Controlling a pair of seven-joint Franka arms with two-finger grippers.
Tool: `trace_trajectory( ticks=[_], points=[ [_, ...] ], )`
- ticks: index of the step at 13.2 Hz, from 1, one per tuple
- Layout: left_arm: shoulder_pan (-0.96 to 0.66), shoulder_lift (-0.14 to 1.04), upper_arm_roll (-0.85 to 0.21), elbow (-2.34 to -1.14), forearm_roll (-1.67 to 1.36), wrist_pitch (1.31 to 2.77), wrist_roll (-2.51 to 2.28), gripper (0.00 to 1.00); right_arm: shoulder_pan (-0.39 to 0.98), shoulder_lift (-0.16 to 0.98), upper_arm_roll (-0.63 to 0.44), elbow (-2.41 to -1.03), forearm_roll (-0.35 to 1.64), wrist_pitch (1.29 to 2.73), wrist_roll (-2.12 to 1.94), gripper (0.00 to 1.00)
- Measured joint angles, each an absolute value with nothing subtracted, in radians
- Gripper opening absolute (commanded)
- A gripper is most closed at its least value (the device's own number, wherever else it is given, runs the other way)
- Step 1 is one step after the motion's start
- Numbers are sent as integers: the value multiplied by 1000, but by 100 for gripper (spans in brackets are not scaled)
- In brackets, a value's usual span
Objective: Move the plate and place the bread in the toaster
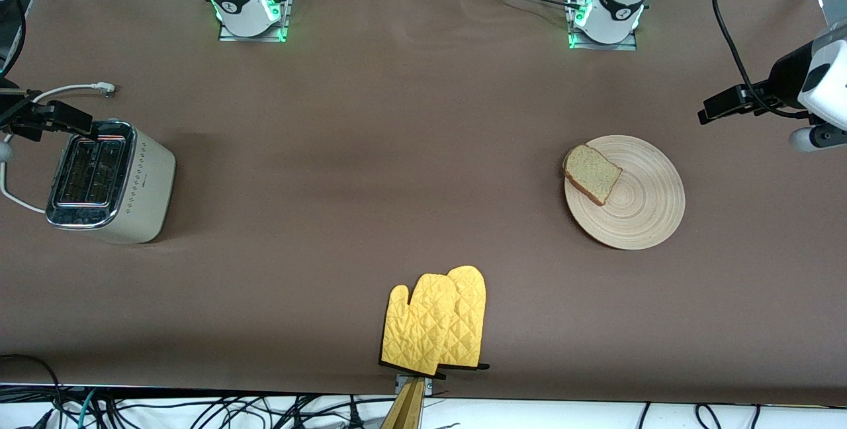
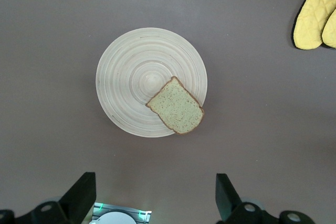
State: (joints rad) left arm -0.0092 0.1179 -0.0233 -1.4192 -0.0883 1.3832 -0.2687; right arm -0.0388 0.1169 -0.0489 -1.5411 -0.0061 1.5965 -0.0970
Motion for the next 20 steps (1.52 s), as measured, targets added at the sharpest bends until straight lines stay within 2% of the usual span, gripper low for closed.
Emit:
trace_trajectory(
  ticks=[5,11,16,20],
  points=[
    [-1,132,-21,-1423,-88,1414,-269,100,-39,117,-49,-1541,-6,1597,-97,100],
    [14,98,-24,-1507,-88,1487,-268,100,-39,117,-49,-1541,-6,1597,-97,100],
    [55,89,-24,-1671,-88,1738,-268,100,-39,117,-49,-1541,-6,1597,-97,100],
    [111,105,-23,-1763,-88,1771,-156,100,-39,117,-49,-1541,-6,1597,-97,100]
  ],
)
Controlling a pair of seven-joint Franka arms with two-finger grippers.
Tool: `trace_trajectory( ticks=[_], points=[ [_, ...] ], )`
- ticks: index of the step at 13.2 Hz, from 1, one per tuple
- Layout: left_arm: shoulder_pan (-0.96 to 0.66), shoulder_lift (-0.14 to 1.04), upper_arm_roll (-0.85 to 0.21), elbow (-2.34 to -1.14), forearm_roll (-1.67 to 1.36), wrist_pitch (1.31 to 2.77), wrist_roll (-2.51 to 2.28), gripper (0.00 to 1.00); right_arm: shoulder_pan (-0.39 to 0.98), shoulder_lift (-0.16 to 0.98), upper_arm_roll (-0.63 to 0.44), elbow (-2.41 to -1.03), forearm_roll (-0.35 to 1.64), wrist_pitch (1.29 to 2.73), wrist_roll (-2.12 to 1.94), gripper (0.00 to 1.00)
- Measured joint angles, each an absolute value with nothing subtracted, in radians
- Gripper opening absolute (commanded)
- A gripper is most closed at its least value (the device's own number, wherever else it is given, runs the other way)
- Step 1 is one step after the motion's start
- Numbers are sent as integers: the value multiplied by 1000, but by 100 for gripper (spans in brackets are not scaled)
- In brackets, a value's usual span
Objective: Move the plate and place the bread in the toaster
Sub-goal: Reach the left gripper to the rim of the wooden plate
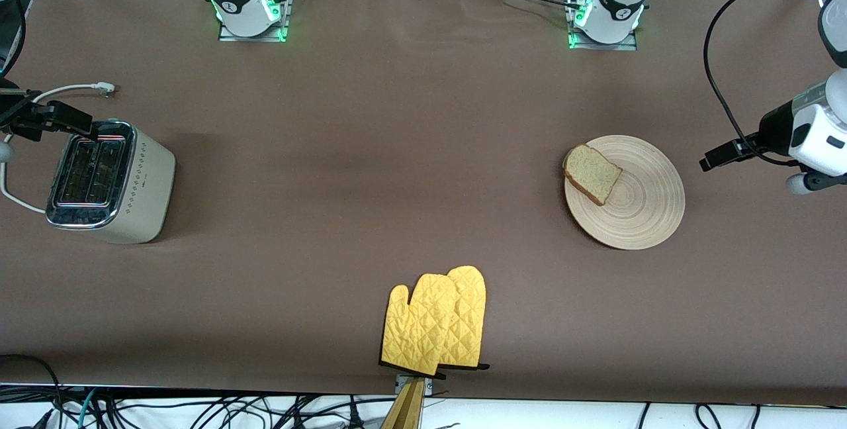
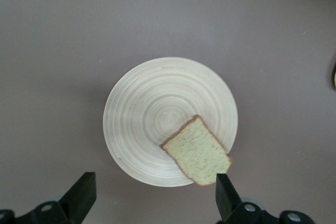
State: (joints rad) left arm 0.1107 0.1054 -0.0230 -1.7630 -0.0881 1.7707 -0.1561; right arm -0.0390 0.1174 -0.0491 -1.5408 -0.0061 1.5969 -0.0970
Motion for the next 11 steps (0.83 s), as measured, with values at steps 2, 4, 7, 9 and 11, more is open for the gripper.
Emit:
trace_trajectory(
  ticks=[2,4,7,9,11],
  points=[
    [177,163,-19,-1775,-148,1775,10,100,-39,117,-49,-1541,-6,1597,-97,100],
    [318,263,-13,-1775,-312,1781,281,100,-39,118,-49,-1541,-6,1597,-97,100],
    [497,457,-13,-1748,-465,1780,619,100,-39,118,-49,-1541,-6,1597,-97,100],
    [522,554,-20,-1698,-478,1756,666,100,-39,118,-50,-1540,-6,1597,-97,100],
    [521,613,-31,-1669,-478,1742,700,100,-39,118,-50,-1540,-6,1597,-97,100]
  ],
)
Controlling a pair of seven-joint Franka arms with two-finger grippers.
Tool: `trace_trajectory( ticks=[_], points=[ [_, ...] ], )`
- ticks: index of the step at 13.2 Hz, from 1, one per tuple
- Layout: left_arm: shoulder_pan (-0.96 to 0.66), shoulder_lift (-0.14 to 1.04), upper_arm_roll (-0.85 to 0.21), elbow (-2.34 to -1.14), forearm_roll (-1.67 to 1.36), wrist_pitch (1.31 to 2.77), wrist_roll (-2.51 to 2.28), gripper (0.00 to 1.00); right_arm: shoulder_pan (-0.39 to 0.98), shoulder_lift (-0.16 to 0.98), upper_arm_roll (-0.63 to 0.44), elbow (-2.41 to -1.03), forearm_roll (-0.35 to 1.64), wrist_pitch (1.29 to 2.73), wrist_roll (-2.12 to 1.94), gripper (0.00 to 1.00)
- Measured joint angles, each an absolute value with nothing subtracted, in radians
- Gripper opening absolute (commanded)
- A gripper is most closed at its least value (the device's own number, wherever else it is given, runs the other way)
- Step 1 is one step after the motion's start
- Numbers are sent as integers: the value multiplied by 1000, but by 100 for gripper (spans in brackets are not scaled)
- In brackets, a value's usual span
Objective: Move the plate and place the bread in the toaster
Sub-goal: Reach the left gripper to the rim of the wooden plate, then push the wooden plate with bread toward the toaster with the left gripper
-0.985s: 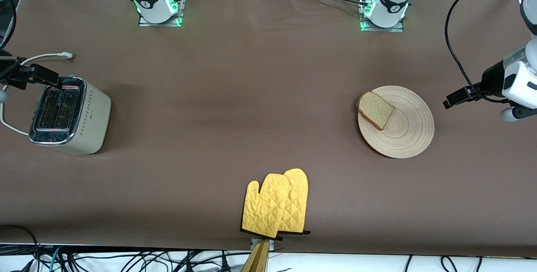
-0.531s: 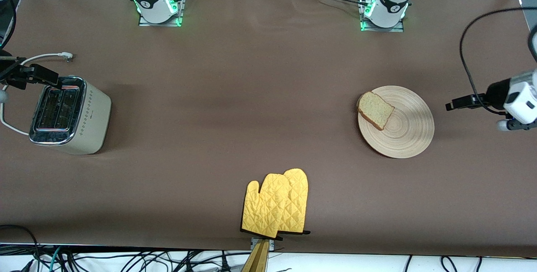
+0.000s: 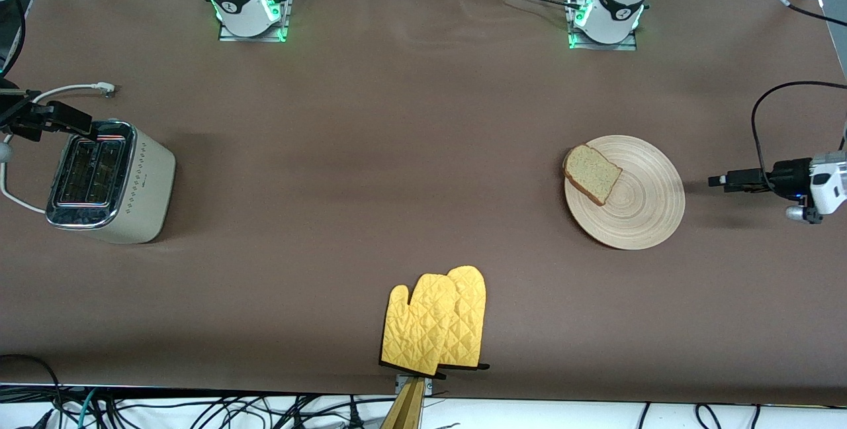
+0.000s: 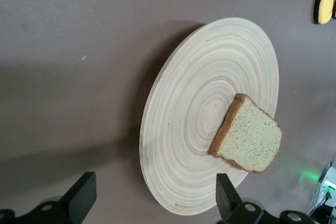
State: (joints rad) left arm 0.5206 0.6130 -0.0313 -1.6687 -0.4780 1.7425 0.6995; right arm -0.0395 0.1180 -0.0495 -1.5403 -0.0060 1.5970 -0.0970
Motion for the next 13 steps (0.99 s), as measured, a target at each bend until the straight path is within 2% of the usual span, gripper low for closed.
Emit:
trace_trajectory(
  ticks=[10,12,13],
  points=[
    [528,775,-43,-1654,-583,1665,850,100,-40,118,-50,-1540,-6,1597,-97,100],
    [528,797,-47,-1654,-612,1655,851,91,-40,118,-50,-1540,-6,1597,-97,100],
    [528,807,-50,-1653,-621,1652,852,81,-40,118,-50,-1540,-6,1597,-97,100]
  ],
)
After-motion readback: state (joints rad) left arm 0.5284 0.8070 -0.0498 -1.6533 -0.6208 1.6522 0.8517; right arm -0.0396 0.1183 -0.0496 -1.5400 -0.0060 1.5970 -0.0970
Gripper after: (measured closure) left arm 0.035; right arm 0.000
